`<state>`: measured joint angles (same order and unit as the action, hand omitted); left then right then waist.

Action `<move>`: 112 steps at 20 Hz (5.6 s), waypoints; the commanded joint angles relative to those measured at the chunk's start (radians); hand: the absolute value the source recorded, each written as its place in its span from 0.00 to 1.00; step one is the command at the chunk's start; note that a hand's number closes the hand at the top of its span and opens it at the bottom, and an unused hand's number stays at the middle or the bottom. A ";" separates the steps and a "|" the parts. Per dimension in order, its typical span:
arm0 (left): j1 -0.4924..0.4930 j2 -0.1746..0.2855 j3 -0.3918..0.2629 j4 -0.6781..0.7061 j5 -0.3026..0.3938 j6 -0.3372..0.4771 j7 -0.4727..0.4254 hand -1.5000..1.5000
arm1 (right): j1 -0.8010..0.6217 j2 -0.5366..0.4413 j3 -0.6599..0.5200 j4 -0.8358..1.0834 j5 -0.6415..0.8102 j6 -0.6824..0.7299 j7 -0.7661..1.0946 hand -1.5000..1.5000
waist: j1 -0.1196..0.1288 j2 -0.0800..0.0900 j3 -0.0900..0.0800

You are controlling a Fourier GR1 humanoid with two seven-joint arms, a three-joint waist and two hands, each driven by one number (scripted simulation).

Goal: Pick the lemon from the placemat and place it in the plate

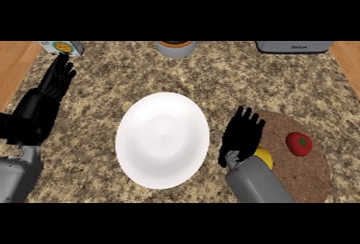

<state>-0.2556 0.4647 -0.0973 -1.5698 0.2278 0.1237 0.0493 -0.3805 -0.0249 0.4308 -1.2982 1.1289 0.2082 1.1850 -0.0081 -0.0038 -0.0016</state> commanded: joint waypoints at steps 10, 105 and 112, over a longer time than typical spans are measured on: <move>-0.010 -0.003 0.036 0.013 -0.009 -0.025 -0.007 0.50 | 0.155 0.014 -0.102 -0.111 0.090 0.203 0.165 0.00 | -0.008 0.000 0.000; -0.061 -0.186 0.089 0.002 -0.169 -0.157 0.031 0.50 | -0.493 0.025 0.382 0.432 -1.098 -0.838 -1.008 0.00 | 0.085 0.021 0.002; -0.056 -0.174 0.119 -0.016 -0.164 -0.153 0.061 0.50 | -0.547 0.025 0.226 0.402 -1.315 -0.837 -1.128 0.00 | 0.054 0.014 0.002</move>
<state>-0.3134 0.2862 0.0099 -1.5797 0.0676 -0.0326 0.1003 -0.8754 -0.0001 0.7336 -0.9066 -0.0774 -0.6388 0.1079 0.0583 0.0127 0.0010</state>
